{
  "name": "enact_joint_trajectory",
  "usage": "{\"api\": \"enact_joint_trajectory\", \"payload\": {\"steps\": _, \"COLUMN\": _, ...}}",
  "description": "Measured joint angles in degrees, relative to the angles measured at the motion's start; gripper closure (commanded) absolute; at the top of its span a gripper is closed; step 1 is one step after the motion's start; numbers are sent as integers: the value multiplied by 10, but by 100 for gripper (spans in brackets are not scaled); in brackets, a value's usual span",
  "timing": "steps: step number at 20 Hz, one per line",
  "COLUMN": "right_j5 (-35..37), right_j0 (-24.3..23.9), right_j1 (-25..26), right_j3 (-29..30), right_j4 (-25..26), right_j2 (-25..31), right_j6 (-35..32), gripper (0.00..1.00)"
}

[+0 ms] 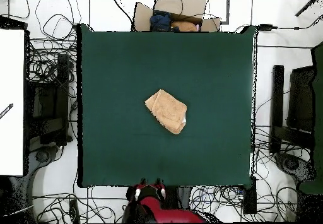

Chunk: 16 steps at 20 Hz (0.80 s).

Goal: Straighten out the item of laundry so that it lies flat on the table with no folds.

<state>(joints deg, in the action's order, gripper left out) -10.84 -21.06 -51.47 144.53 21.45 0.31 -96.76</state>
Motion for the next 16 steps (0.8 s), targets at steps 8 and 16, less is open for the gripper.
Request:
{"api": "enact_joint_trajectory", "payload": {"steps": 8, "right_j5": 0, "right_j0": -129, "right_j1": 18, "right_j3": 0, "right_j4": 118, "right_j2": 16, "right_j6": 0, "gripper": 0}}
{"api": "enact_joint_trajectory", "payload": {"steps": 16, "right_j5": 0, "right_j0": -257, "right_j1": 42, "right_j3": -1, "right_j4": 219, "right_j2": 57, "right_j6": 0, "gripper": 0}}
